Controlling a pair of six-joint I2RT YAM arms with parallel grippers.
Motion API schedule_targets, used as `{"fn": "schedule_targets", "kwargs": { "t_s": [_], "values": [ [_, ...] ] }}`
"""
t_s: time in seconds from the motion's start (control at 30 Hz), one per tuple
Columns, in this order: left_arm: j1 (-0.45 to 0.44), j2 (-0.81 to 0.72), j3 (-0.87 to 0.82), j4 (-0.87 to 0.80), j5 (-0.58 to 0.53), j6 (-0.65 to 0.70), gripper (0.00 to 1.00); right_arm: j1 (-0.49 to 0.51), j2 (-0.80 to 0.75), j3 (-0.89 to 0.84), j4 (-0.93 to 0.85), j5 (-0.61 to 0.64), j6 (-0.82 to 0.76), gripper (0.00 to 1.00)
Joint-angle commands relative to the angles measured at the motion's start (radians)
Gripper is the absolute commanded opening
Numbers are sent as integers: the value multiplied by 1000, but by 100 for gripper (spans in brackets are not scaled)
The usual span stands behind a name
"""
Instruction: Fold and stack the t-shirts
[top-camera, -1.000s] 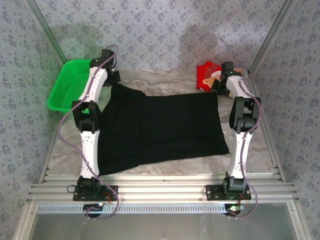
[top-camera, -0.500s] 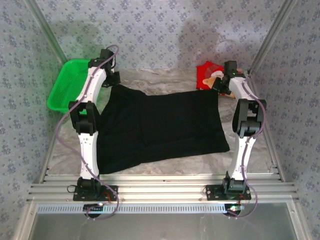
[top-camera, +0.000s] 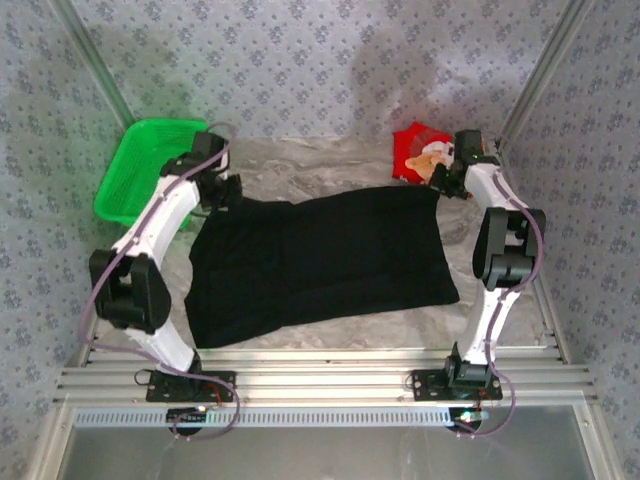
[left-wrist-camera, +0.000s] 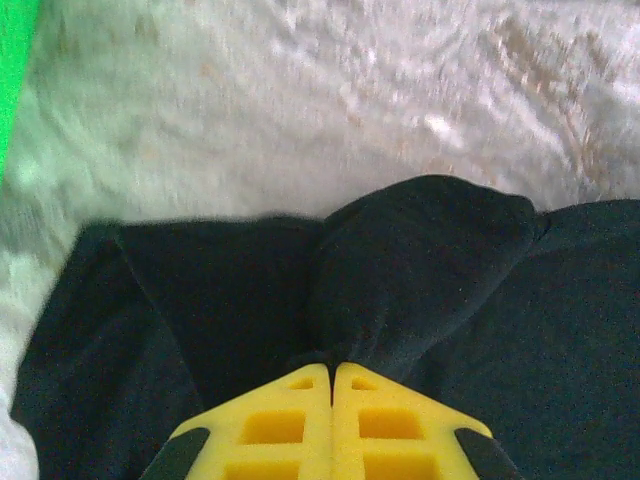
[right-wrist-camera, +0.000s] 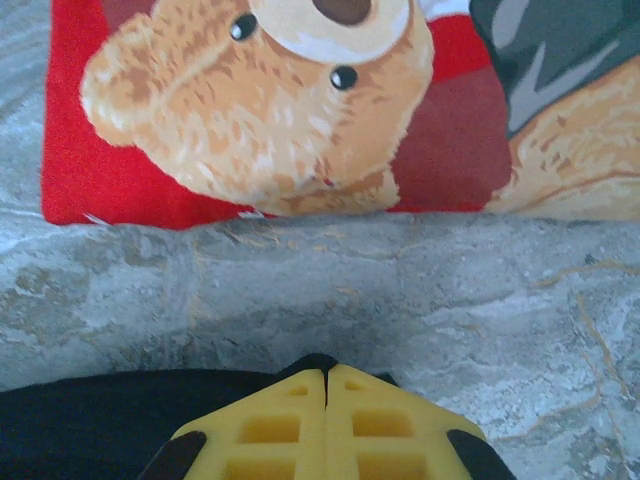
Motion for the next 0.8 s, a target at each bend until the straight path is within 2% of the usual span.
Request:
{"fn": "schedule_targets", "kwargs": {
  "t_s": [0.0, 0.2, 0.47, 0.77],
  "values": [
    [1, -113, -129, 45, -7, -78, 0, -13, -51, -36, -4, -11, -42, 0],
    [10, -254, -257, -4, -73, -101, 0, -19, -103, -126, -7, -4, -59, 0],
    [10, -354, -397, -54, -142, -170, 0, -13, -179, -294, 13, 23, -36, 0],
    [-26, -420, -511, -44, -120, -250, 0, -15, -206, -405, 23, 38, -51, 0]
  ]
}}
